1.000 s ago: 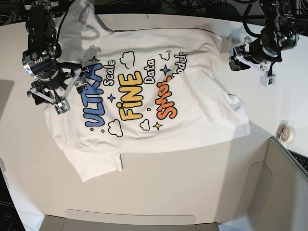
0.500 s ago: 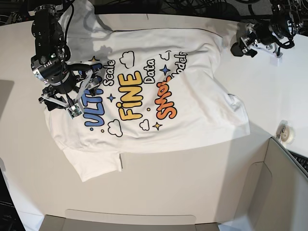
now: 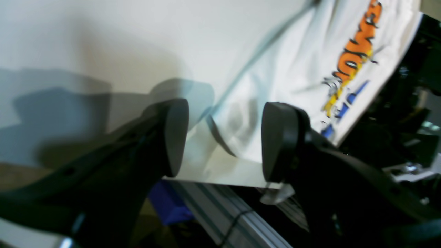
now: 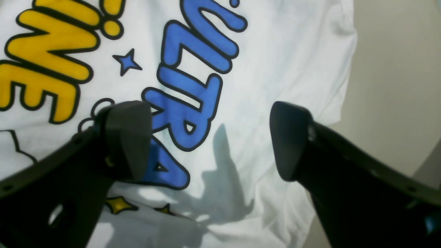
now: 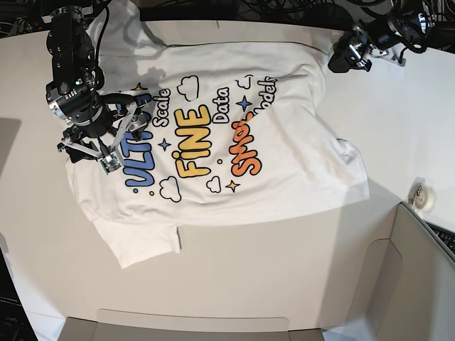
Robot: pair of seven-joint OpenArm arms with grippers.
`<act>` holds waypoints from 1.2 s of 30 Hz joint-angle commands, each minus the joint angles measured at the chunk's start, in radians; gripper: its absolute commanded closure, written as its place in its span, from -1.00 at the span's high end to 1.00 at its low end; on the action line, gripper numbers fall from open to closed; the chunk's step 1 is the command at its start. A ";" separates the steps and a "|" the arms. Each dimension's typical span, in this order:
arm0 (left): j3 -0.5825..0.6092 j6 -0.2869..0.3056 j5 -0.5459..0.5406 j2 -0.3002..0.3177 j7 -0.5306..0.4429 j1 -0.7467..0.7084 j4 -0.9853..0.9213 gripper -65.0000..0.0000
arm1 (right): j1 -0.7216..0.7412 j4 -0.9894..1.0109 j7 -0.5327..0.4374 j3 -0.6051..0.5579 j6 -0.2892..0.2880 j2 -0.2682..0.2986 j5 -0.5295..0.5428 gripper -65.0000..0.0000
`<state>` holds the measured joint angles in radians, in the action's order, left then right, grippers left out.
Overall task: Layout the t-shirt on the table in an organized manner, then fold the t-shirt properly
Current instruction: 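Grasp the shoulder edges with both grippers near the collar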
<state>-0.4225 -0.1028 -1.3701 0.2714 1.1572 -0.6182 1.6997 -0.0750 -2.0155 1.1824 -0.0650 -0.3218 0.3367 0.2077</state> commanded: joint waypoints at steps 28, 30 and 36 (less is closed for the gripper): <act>0.080 -0.041 0.024 -0.126 0.017 0.068 0.000 0.05 | -0.026 0.216 -0.023 -0.098 -0.001 -0.004 -0.006 0.61; 0.067 -0.041 0.024 -0.126 -0.006 0.070 0.000 0.05 | -0.026 0.252 -0.023 -0.135 -0.001 -0.003 -0.006 0.61; -0.008 -0.041 0.024 -0.126 -0.032 0.070 0.000 0.05 | -0.026 0.352 -0.026 -0.183 -0.001 -0.003 -0.007 0.61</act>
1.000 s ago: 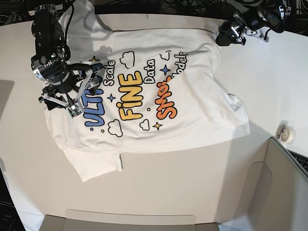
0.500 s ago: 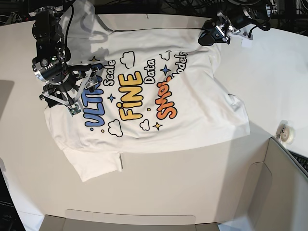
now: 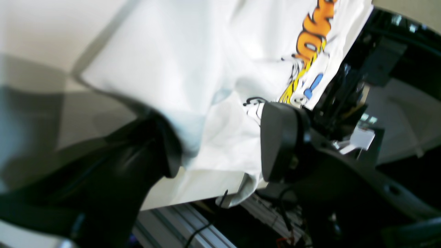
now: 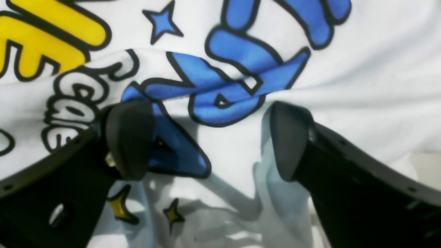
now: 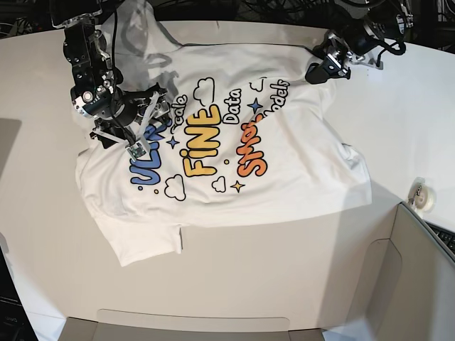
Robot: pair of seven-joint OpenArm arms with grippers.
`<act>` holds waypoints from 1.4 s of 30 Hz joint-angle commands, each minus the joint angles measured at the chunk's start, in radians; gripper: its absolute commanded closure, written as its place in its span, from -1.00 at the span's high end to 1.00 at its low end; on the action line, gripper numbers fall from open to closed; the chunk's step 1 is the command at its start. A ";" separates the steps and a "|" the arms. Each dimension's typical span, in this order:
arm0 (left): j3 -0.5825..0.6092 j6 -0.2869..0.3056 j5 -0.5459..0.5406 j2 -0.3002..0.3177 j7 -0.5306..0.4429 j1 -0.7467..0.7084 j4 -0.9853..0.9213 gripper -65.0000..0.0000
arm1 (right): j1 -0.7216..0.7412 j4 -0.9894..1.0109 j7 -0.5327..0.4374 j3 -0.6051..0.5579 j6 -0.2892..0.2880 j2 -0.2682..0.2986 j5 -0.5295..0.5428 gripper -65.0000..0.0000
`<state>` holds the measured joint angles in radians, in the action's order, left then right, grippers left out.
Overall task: Layout the t-shirt on the table in an organized manner, then fold the t-shirt properly
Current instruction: 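Grasp the shoulder edges with both grippers near the collar, then pull the shoulder edges apart with both grippers to straighten the t-shirt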
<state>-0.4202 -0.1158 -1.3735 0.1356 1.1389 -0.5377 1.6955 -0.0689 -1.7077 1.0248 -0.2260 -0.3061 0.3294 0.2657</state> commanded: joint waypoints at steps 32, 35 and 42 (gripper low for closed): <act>-0.177 -0.028 0.033 -0.057 0.077 0.109 -0.193 0.08 | -0.030 0.139 0.062 -0.060 -0.009 0.087 -0.065 0.61; -0.115 -0.028 0.029 -0.060 0.074 0.123 -0.199 0.08 | -0.030 0.137 0.062 -0.060 -0.009 0.087 -0.065 0.61; -0.042 -0.028 0.009 -0.063 0.082 0.118 -0.197 0.08 | -0.030 0.137 0.064 -0.060 -0.009 0.087 -0.065 0.61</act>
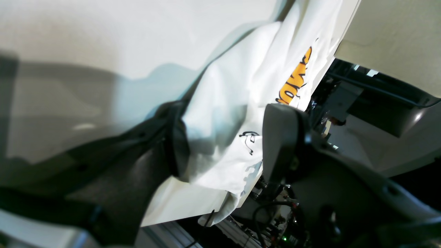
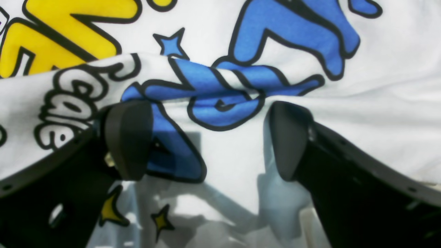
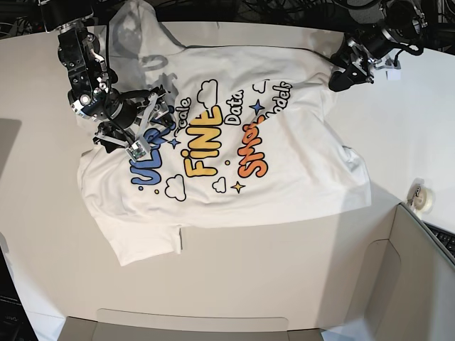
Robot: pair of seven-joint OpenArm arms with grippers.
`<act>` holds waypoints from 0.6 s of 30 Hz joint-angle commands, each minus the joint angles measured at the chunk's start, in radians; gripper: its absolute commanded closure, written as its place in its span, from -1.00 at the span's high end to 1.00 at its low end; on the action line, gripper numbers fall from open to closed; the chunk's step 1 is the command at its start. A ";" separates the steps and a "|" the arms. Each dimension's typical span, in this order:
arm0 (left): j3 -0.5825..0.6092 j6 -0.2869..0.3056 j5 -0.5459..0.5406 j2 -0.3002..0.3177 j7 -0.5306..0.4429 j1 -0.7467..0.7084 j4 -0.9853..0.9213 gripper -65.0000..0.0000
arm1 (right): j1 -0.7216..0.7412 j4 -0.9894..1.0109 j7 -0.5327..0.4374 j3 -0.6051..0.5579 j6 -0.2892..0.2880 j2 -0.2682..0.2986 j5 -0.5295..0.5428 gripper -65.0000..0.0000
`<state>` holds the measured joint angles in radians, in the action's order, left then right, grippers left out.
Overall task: Layout the t-shirt on the table in an organized manner, then fold the t-shirt properly
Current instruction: 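Pull the shoulder edges apart with both grippers to straighten the t-shirt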
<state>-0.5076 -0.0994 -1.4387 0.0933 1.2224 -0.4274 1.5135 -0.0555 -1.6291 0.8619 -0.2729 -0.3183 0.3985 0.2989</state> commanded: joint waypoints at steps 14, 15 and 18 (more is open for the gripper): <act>0.042 -0.185 -0.037 -0.014 0.037 -0.043 0.132 -0.08 | -0.045 0.059 0.228 -0.013 0.003 0.020 -0.099 0.61; 0.040 -0.185 -0.037 -0.014 0.033 -0.041 0.132 -0.08 | -0.045 0.059 0.228 -0.013 0.003 0.020 -0.099 0.61; 0.033 -0.182 -0.040 -0.013 0.015 -0.037 0.132 -0.08 | -0.045 0.059 0.227 -0.013 0.003 0.020 -0.099 0.61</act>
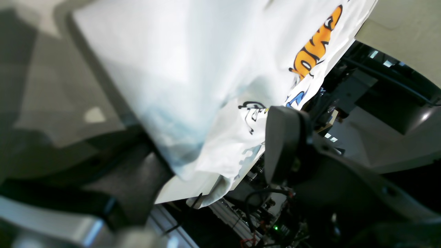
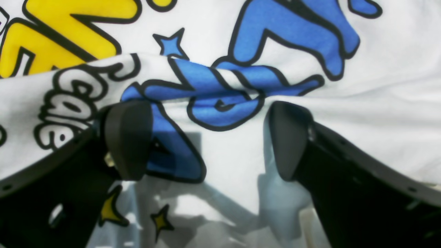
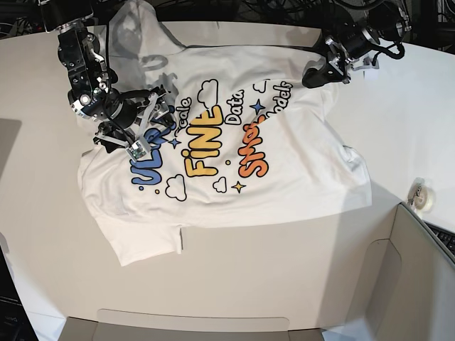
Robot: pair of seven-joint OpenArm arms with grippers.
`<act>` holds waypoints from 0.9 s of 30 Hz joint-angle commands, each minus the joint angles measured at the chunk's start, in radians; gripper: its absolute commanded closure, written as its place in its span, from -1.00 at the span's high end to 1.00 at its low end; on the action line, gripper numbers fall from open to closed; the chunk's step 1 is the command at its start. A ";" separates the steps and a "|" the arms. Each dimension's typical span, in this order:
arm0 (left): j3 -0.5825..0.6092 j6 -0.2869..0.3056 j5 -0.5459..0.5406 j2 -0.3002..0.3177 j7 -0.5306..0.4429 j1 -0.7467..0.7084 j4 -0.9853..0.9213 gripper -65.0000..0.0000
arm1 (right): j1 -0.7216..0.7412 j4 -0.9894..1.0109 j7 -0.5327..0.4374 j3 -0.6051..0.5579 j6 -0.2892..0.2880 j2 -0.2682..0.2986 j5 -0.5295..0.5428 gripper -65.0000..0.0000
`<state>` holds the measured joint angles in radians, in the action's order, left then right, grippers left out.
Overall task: Layout the t-shirt on the table in an organized manner, then fold the t-shirt properly
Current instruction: 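Pull the shoulder edges apart with both grippers to straighten the t-shirt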
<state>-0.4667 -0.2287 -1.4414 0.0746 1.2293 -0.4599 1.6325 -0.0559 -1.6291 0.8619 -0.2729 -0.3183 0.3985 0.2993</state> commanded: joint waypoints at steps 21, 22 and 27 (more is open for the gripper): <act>-0.249 0.167 -0.042 -0.002 -0.029 0.086 0.010 -1.00 | -0.045 0.063 0.227 -0.010 0.003 0.020 -0.099 0.61; -0.263 0.167 -0.042 -0.002 -0.029 0.085 0.010 -1.00 | -0.049 0.065 0.227 -0.009 0.003 0.020 -0.099 0.61; -0.343 0.168 -0.042 0.006 -0.029 0.083 0.010 -1.00 | -0.058 0.068 0.225 -0.009 0.003 0.020 -0.099 0.61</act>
<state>-0.7979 -0.0689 -1.4517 0.0643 1.2026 -0.3733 1.6276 -0.0666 -1.6283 0.8413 -0.2707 -0.3187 0.3992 0.2985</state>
